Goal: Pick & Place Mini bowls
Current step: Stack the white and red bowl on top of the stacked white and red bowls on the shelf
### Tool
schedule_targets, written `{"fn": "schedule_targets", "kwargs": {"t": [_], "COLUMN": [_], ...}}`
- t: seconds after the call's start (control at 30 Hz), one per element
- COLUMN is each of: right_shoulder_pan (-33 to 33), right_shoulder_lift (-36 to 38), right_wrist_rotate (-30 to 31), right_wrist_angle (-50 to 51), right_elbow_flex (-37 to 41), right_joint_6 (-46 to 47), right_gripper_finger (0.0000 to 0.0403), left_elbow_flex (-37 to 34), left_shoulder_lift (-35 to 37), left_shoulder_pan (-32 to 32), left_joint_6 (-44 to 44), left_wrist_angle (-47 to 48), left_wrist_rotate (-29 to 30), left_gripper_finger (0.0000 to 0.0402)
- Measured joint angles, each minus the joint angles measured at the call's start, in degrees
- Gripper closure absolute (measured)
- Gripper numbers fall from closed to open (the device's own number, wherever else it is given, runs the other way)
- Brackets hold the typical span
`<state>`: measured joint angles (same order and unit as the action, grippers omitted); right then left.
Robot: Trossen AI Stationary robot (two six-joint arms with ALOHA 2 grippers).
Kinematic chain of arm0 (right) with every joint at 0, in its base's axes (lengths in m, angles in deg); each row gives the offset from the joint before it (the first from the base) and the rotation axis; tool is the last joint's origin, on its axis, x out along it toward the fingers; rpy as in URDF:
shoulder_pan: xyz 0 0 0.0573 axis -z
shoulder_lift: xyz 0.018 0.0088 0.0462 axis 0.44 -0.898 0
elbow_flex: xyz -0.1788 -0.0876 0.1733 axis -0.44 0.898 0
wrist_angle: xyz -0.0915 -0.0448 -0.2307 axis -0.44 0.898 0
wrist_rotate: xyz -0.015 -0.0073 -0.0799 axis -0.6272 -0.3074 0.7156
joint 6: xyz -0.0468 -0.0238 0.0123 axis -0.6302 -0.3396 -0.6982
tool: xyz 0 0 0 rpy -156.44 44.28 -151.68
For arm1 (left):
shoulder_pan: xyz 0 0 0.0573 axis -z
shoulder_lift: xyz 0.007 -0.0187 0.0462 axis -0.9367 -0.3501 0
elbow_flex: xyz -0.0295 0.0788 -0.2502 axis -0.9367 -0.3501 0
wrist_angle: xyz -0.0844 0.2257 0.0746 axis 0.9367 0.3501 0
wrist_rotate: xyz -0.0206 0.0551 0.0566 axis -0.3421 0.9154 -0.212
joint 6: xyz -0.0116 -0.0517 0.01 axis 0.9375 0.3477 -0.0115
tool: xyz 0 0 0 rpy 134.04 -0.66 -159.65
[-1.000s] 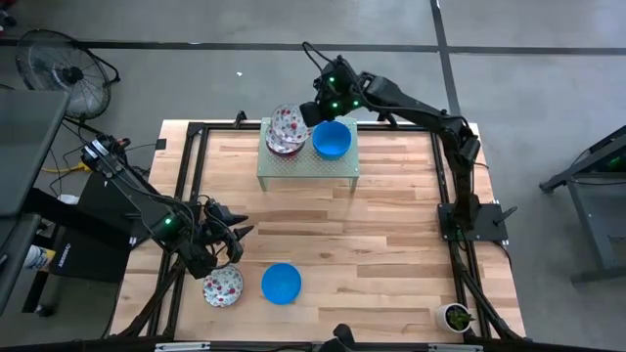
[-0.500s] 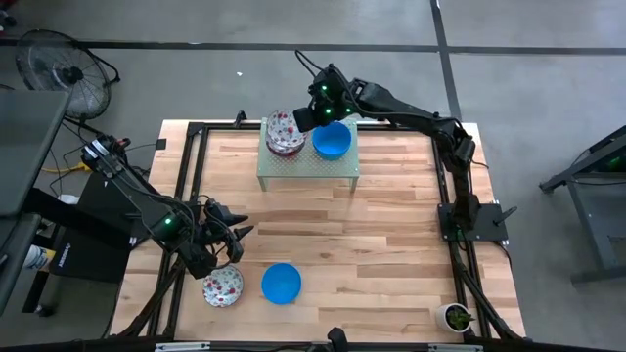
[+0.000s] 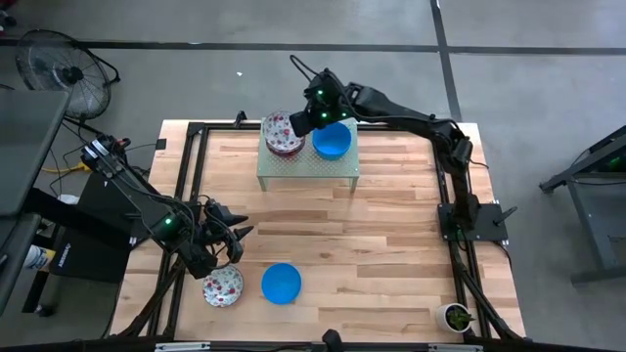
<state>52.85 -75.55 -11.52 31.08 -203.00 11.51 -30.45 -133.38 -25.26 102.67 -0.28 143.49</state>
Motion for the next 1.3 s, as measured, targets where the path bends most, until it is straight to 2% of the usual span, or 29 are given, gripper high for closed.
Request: {"fn": "schedule_targets", "kwargs": {"t": [0.3, 0.8, 1.0, 1.3], "right_shoulder_pan": [-0.4, -0.3, -0.1, 1.2], "right_shoulder_lift": [-0.7, -0.6, -0.6, -0.1], "right_wrist_rotate": [0.2, -0.1, -2.4, -3.8], "right_wrist_angle": [-1.4, -2.0, -1.9, -1.7], "right_elbow_flex": [0.0, -0.1, -0.1, -0.1], "right_joint_6": [-0.5, -0.9, -2.1, -4.0], "right_gripper_finger": [0.0397, 0.0313, 0.0281, 0.0256], "left_elbow_flex": [0.0, 0.0, 0.0, 0.0], "left_shoulder_lift": [0.0, 0.0, 0.0, 0.0], "left_shoulder_pan": [0.0, 0.0, 0.0, 0.0], "left_joint_6": [-0.3, -0.6, -0.7, -0.7], "left_wrist_angle": [0.1, 0.1, 0.1, 0.1], "left_wrist_rotate": [-0.6, -1.8, -2.2, -2.2], "left_gripper_finger": [0.0250, 0.0250, 0.0250, 0.0250]}}
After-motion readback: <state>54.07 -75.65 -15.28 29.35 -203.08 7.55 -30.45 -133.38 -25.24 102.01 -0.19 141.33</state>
